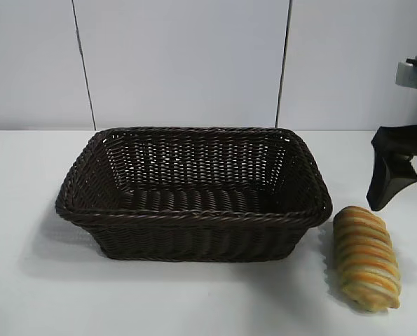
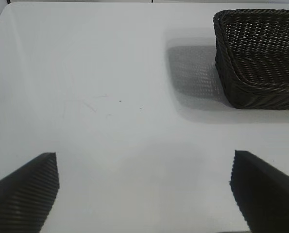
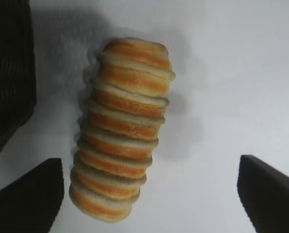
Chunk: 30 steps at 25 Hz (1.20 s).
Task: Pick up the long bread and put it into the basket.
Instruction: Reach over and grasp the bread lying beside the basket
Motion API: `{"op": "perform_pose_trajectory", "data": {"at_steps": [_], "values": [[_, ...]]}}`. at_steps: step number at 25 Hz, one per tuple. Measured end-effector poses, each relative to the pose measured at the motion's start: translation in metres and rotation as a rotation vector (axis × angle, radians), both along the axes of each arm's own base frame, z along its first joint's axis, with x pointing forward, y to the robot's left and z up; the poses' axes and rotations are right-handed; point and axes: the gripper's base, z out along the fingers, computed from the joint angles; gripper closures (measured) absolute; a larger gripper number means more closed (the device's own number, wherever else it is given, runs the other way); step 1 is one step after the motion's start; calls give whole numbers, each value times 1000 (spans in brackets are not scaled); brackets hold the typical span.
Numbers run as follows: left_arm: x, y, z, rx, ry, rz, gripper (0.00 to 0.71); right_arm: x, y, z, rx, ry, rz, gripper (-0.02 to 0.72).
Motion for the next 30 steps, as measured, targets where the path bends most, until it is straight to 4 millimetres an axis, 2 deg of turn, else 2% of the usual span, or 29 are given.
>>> {"op": "perform_pose_trajectory", "data": {"at_steps": [3, 7, 12, 17, 23, 26, 30], "values": [[0, 0, 0, 0, 0, 0, 16, 4, 1, -5, 14, -13, -21, 15], [0, 0, 0, 0, 0, 0, 16, 7, 2, -10, 25, -21, -40, 87], [0, 0, 0, 0, 0, 0, 16, 11, 2, -18, 28, -29, -54, 132], [0, 0, 0, 0, 0, 0, 16, 12, 2, -23, 41, -21, -86, 399], [0, 0, 0, 0, 0, 0, 16, 14, 2, -30, 44, -11, -104, 615], [0, 0, 0, 0, 0, 0, 16, 14, 2, -29, 44, -10, -103, 639], [0, 0, 0, 0, 0, 0, 16, 9, 2, -17, 43, -10, -89, 641]]}}
